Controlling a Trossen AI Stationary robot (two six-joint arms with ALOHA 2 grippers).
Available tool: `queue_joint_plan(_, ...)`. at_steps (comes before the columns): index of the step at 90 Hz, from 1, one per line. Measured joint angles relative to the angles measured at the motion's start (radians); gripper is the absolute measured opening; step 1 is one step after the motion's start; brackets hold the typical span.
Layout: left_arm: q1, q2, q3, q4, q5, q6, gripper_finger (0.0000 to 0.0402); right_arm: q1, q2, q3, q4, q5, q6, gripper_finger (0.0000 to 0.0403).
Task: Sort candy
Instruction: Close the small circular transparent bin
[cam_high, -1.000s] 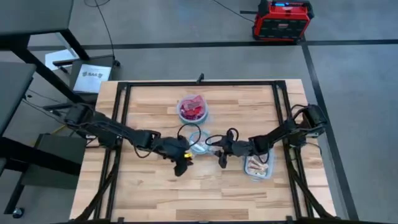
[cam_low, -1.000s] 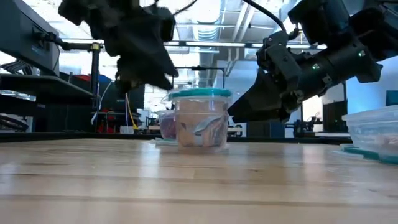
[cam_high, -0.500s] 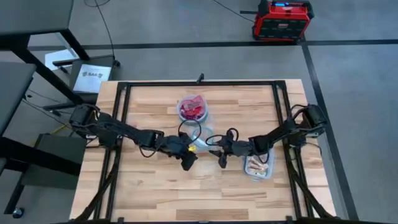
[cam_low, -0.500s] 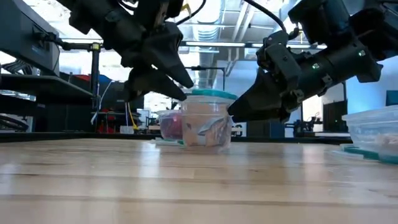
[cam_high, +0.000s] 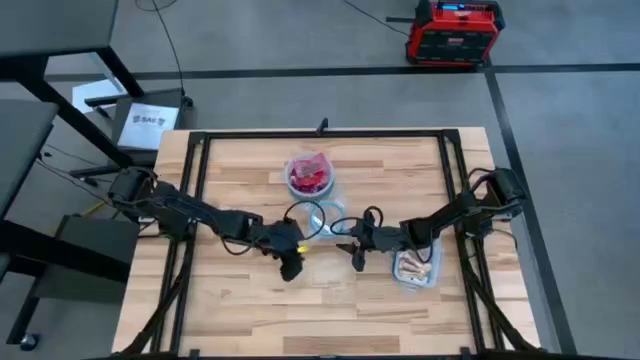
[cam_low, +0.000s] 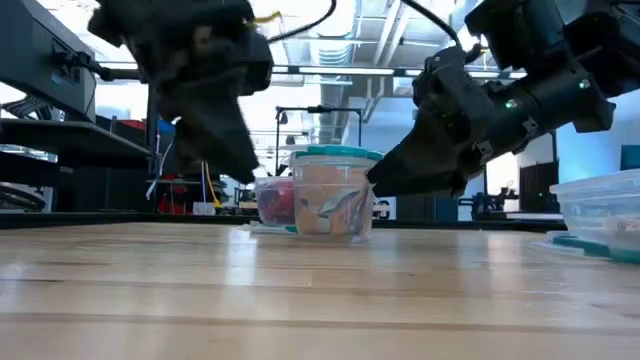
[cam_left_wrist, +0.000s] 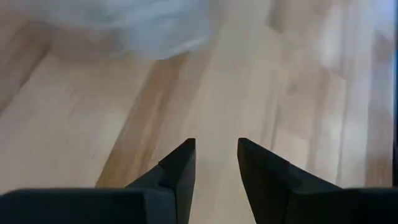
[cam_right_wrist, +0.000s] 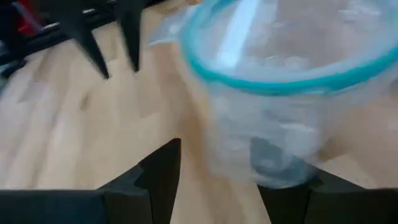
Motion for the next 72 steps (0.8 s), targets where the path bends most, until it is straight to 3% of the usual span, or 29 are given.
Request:
queue_joint_plan(11, 0.000, -0.002, -0.003, -0.099, -0.156, 0.190, 0.0107, 0.040, 0.000, 0.003, -0.004, -0.059, -0.001, 0.0177)
queue_joint_plan(17, 0.016, 0.002, -0.016, -0.062, -0.208, 0.305, 0.0107, 0.070, 0.000, 0.015, -0.006, -0.081, -0.053, 0.0177)
queue_joint_plan(28, 0.069, 0.016, -0.049, 0.073, -0.157, 0.434, 0.0107, 0.136, 0.000, 0.060, -0.032, -0.079, -0.258, 0.0177)
queue_joint_plan(37, 0.129, 0.016, -0.089, 0.188, -0.095, 0.464, 0.0107, 0.158, 0.000, 0.118, -0.136, 0.023, -0.404, 0.0177)
queue_joint_plan(44, 0.169, 0.017, -0.110, 0.191, -0.080, 0.473, 0.0107, 0.140, 0.000, 0.174, -0.253, 0.086, -0.453, 0.0177)
queue_joint_plan(59, 0.215, 0.017, -0.142, 0.252, -0.040, 0.503, 0.0107, 0.051, 0.000, 0.280, -0.509, 0.085, -0.479, 0.0177)
queue_joint_plan(72, 0.222, 0.017, -0.145, 0.269, -0.036, 0.509, 0.0107, -0.012, 0.000, 0.349, -0.617, 0.063, -0.555, 0.0177)
